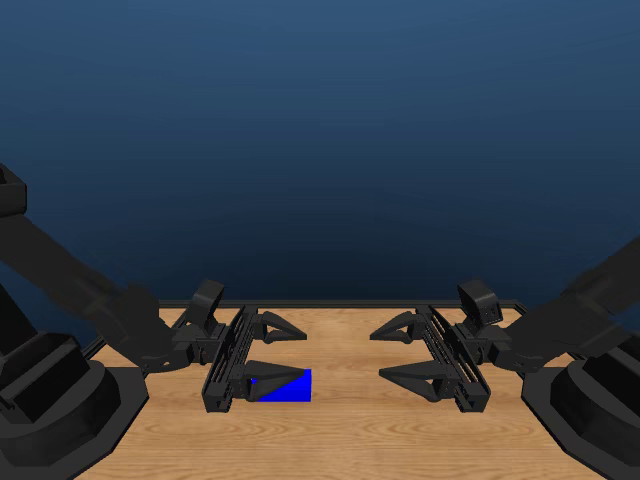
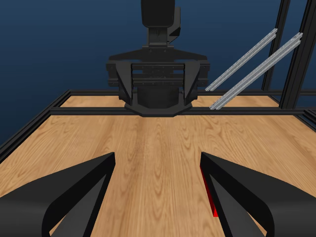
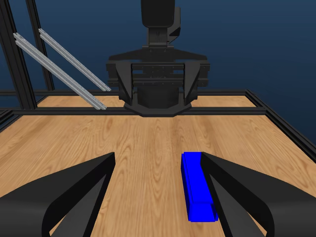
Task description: Insert peg into socket
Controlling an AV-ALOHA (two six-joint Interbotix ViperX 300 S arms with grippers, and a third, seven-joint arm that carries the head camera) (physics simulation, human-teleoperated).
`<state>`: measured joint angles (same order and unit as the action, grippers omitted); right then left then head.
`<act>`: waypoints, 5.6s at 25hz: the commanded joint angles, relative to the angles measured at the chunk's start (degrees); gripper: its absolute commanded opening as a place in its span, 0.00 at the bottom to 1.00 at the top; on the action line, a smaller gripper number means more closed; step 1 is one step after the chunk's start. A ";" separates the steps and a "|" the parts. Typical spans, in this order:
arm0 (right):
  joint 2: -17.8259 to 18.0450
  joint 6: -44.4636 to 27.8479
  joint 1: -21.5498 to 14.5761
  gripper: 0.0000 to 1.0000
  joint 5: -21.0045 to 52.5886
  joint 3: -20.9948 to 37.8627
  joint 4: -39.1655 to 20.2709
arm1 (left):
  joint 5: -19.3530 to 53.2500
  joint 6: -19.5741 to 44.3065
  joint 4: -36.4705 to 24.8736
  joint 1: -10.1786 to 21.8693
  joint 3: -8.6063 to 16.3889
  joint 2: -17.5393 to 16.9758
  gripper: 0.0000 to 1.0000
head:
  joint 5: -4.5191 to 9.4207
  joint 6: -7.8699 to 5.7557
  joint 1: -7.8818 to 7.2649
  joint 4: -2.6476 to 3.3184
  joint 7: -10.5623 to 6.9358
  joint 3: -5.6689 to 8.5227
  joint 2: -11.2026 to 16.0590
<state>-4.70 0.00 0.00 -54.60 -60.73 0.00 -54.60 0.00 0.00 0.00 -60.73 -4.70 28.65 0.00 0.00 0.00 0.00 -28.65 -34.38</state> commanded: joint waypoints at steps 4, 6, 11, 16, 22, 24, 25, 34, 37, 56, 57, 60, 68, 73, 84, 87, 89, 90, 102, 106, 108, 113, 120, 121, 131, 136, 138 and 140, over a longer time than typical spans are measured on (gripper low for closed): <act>-2.76 -1.93 -3.12 1.00 6.68 0.27 8.61 | -10.05 4.56 2.98 1.26 0.59 2.60 1.00 | 11.74 0.79 0.35 -0.09 0.39 4.85 1.92; -2.99 -2.04 -3.15 1.00 7.33 0.02 9.20 | -9.63 4.95 2.83 0.97 0.91 3.11 1.00 | 11.68 0.94 0.60 -0.07 0.65 5.35 2.94; -3.89 -1.67 -3.33 1.00 9.18 0.15 9.22 | 5.77 4.88 7.14 -3.58 1.07 4.17 1.00 | 10.77 1.59 1.59 -0.03 1.52 7.46 7.63; -5.38 -0.42 -3.75 1.00 10.95 -0.57 9.11 | 17.25 5.41 6.89 -9.01 1.45 7.28 1.00 | 9.72 2.90 1.86 -0.28 1.04 10.56 13.40; -7.36 0.79 -5.89 1.00 13.60 -0.46 10.81 | 22.36 10.60 1.36 -12.43 2.04 13.23 1.00 | 9.90 4.54 1.67 -0.64 -1.17 15.11 20.47; -6.94 0.11 -6.47 1.00 14.27 -1.13 12.05 | 21.59 14.67 -1.66 -12.46 1.51 16.02 1.00 | 10.35 5.10 1.57 -0.76 -2.15 16.28 22.04; -6.76 -0.10 -6.70 1.00 14.50 -1.35 12.55 | 20.52 16.71 -3.12 -12.46 1.25 16.73 1.00 | 10.49 5.22 1.54 -0.78 -2.40 16.55 22.38; -1.37 -6.98 -12.26 1.00 11.37 -4.82 19.10 | 11.88 25.79 -9.90 -10.26 -2.99 20.89 0.00 | 11.30 6.06 0.50 -1.06 -4.34 16.08 21.35; 2.20 -9.72 -15.53 1.00 9.88 -5.42 21.27 | 11.40 24.90 -8.85 -8.68 -3.35 20.18 0.00 | 11.50 5.76 0.49 -0.97 -4.54 14.86 19.68; 34.89 -30.51 -35.81 1.00 -11.15 -0.78 34.08 | 21.60 21.00 4.05 9.86 0.07 6.33 0.00 | 14.95 2.89 5.18 0.89 -2.84 4.09 5.60; 35.80 -29.80 -35.73 1.00 -12.16 -0.31 34.56 | 21.84 20.60 4.76 10.79 0.38 5.79 0.00 | 14.98 2.92 5.06 0.86 -2.82 3.87 5.34; 34.05 -22.92 -36.29 0.00 -11.49 1.14 37.02 | 24.07 19.24 7.04 14.44 1.12 4.64 0.00 | 15.62 3.38 3.79 0.49 -3.49 3.01 3.87; 16.79 -0.36 -31.95 0.00 0.28 4.44 38.64 | 28.66 12.63 12.38 19.39 4.92 0.24 0.00 | 15.31 3.93 0.31 -0.48 -5.74 2.20 1.87; 9.58 9.53 -27.97 0.00 8.22 7.64 38.21 | 29.72 10.13 14.09 20.02 6.58 -1.82 0.00 | 15.10 4.27 -1.45 -1.04 -5.62 2.34 2.19; 12.90 11.56 -22.76 0.00 17.59 18.47 31.35 | 29.57 7.45 15.71 20.17 6.68 -2.40 0.00 | 14.24 4.02 -2.56 -1.23 -6.17 3.04 3.64; 15.96 9.20 -21.32 0.00 17.93 20.54 28.50 | 29.24 6.06 16.04 20.52 7.07 -2.83 0.00 | 14.28 4.02 -2.86 -1.31 -6.16 3.07 3.60; 17.09 7.53 -20.78 0.00 18.21 21.33 27.24 | 28.83 5.59 16.67 21.10 7.21 -3.64 0.00 | 14.32 4.01 -3.04 -1.35 -6.32 3.04 3.50; 17.23 7.42 -20.49 0.00 18.83 21.76 26.77 | 29.62 5.22 16.60 21.11 7.47 -3.43 0.00 | 14.36 4.04 -3.23 -1.41 -6.37 2.98 3.41; 19.07 6.29 -18.63 0.00 29.10 32.57 19.98 | 32.30 8.18 18.53 21.86 10.94 1.81 0.00 | 15.28 3.76 -3.34 -1.40 -6.86 1.96 1.78; 19.79 4.51 -19.11 0.82 31.90 33.62 18.68 | 31.89 9.29 18.80 23.02 10.80 2.33 0.00 | 15.38 3.72 -3.15 -1.36 -6.61 1.65 1.13; 18.49 2.75 -19.39 1.00 33.05 32.56 18.42 | 31.41 9.76 19.20 22.71 10.62 2.49 0.00 | 15.37 3.65 -3.10 -1.33 -6.52 1.51 0.80; 14.35 -1.70 -20.51 1.00 34.83 24.93 20.48 | 28.88 10.07 19.96 24.00 9.45 4.10 0.00 | 15.10 3.52 -2.63 -1.20 -6.23 1.36 -0.05; 11.66 -9.33 -22.91 1.00 31.58 15.96 22.54 | 27.28 9.85 20.44 23.78 10.63 4.53 0.00 | 15.04 3.77 -1.37 -0.91 -5.59 1.29 -0.50; 12.24 -10.98 -23.07 1.00 30.91 15.63 22.73 | 26.32 9.94 20.21 24.08 10.74 4.28 0.00 | 15.05 3.80 -1.19 -0.87 -5.51 1.27 -0.56; 15.26 -13.73 -22.14 0.00 31.74 19.73 18.66 | 26.58 9.99 19.86 23.90 11.02 5.17 0.00 | 15.10 4.74 -0.11 -0.75 -5.63 1.27 -0.44; 14.02 -11.60 -19.78 0.00 38.87 25.22 14.81 | 25.94 10.48 20.03 24.33 11.16 5.27 0.00 | 15.25 5.19 -0.32 -0.87 -6.31 1.17 -0.57; 15.31 -11.76 -19.08 0.00 40.19 27.74 13.59 | 25.42 10.62 20.11 24.77 10.75 5.37 0.00 | 15.29 5.35 -0.42 -0.93 -6.54 1.11 -0.67; 18.63 -13.25 -18.56 0.00 42.27 31.96 11.20 | 26.34 10.30 20.39 24.52 11.30 5.04 0.00 | 15.21 5.51 -0.62 -1.01 -6.80 1.02 -0.88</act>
<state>13.01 -12.98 -19.90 -14.25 -33.22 12.85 -27.14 10.63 20.25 24.60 -50.79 1.57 44.49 5.37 -0.43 -0.93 -6.53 -28.04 -34.52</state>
